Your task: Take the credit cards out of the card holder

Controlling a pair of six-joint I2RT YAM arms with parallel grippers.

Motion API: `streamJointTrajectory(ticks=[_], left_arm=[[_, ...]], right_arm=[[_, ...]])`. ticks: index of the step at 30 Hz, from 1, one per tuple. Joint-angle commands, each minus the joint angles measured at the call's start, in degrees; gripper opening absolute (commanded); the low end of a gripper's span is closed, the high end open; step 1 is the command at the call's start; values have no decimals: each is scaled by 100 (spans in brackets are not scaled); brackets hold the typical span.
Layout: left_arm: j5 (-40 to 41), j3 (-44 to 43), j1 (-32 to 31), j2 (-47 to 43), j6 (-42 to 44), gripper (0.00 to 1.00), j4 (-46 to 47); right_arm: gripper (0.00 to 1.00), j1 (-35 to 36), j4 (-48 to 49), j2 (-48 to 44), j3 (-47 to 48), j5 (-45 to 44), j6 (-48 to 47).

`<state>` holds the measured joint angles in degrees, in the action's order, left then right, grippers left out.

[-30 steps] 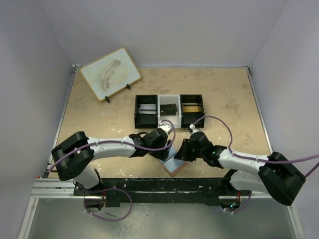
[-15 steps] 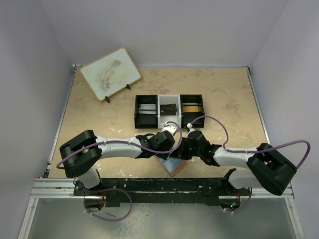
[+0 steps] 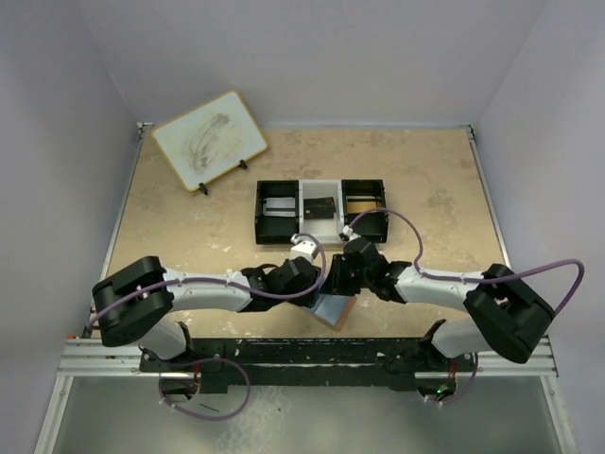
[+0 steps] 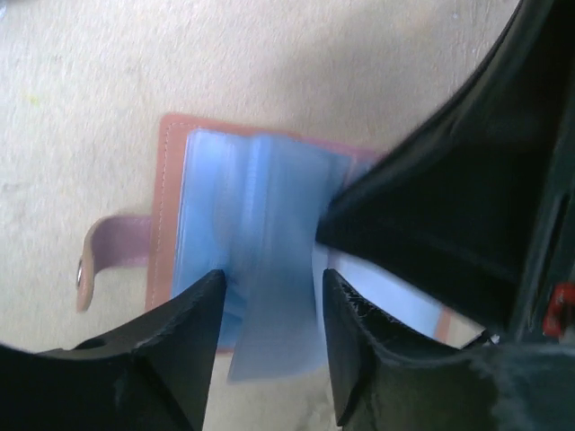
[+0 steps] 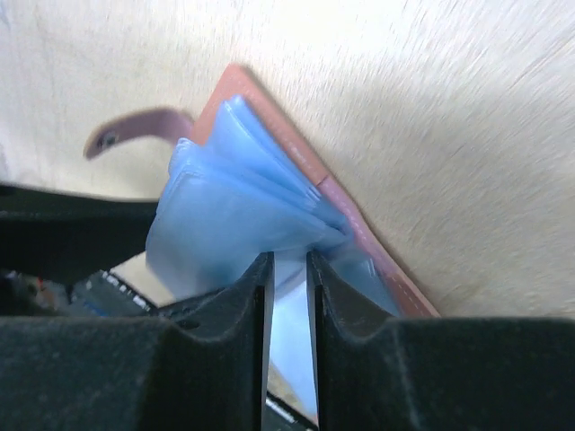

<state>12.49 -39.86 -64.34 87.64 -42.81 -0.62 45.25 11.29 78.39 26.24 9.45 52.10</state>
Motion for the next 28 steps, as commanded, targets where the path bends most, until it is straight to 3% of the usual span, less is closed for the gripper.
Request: streamJointTrajectory(ticks=[1,4,12,17,21,23,28], left_arm=[[651,150,-196,-594,-840,54,-712],[1430,-55,-228,-1226,-911,65,-1310],[3932,-857,58,-2807,-842,68,-3139],[3853,-1355,1843,-3142,-261,69,-3928],[4693,-1834,1902,-3686,-469,70,-4281],[4960,-2106,1899,-3816,-654,70,-4651],[5466,-2420,1898,-3958,-980,71,-5321]], right_arm=[[27,-50,-1047,-316,509,-1289,-1050],[40,-65,-1500,-1305,750,-1912,-1342],[69,-339,-2263,-3056,1628,-4527,-2324],[75,-1574,-2229,-3068,2273,-4222,-2778],[82,-1625,-2186,-3248,2866,-3726,-3226],[99,-1626,-1962,-3421,3025,-3519,-3494],[100,-1633,-2175,-3656,3242,-3328,-3539]])
